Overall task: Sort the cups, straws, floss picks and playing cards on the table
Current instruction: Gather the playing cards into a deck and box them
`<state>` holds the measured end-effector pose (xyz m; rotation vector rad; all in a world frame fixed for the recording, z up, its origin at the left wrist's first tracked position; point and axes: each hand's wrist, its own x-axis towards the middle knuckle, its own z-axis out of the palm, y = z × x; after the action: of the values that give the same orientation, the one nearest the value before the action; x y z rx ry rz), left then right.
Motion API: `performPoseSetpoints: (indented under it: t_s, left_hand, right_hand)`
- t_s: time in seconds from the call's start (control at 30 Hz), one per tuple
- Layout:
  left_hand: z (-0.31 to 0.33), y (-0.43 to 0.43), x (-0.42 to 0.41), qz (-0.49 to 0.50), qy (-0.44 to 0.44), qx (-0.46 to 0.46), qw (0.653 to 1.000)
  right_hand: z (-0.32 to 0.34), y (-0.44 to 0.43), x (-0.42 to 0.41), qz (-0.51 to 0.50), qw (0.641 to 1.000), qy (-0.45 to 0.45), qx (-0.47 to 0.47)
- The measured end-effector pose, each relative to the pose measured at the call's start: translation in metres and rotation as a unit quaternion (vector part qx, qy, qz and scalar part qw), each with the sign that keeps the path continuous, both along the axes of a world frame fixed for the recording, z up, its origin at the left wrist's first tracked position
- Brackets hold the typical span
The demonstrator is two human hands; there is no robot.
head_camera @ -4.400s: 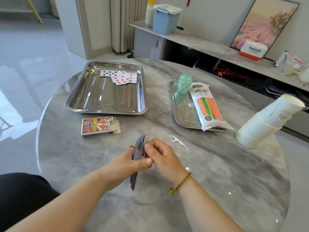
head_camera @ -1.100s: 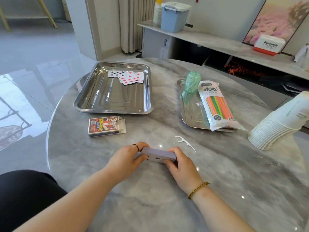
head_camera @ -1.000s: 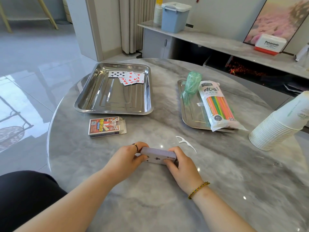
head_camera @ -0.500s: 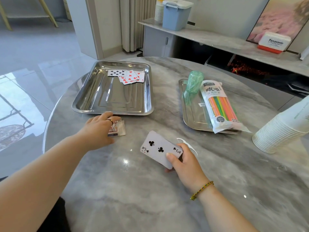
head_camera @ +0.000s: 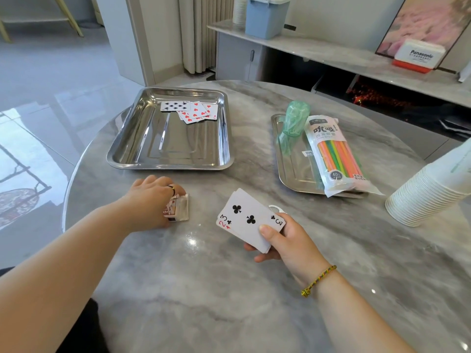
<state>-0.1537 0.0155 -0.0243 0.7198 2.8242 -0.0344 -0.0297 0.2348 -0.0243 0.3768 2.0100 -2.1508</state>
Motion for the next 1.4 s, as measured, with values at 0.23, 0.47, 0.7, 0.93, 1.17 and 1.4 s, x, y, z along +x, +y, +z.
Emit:
performPoseSetpoints:
  t_s: [0.23, 0.47, 0.7, 0.93, 1.17, 1.4]
  left_hand:
    - [0.017, 0.017, 0.032, -0.091, -0.075, 0.135, 0.984]
    - [0.026, 0.035, 0.055, -0.098, -0.121, 0.293, 0.943]
    - [0.023, 0.033, 0.054, -0.088, -0.074, 0.289, 0.95]
    - [0.022, 0.035, 0.055, -0.099, -0.049, 0.278, 0.954]
    - [0.027, 0.036, 0.06, -0.083, -0.085, 0.259, 0.958]
    - [0.028, 0.037, 0.064, -0.118, -0.119, 0.238, 0.957]
  right_hand:
    - [0.011, 0.003, 0.004, 0.0, 0.997, 0.011, -0.077]
    - [0.01, 0.0, 0.009, 0.017, 0.994, -0.02, -0.102]
    - [0.008, 0.002, 0.008, 0.011, 0.995, -0.037, -0.097]
    - [0.01, -0.001, 0.008, 0.04, 0.998, -0.034, -0.047]
    - [0.015, 0.005, 0.01, 0.115, 0.991, -0.07, -0.025]
    - [0.021, 0.011, 0.011, 0.165, 0.981, -0.1, -0.028]
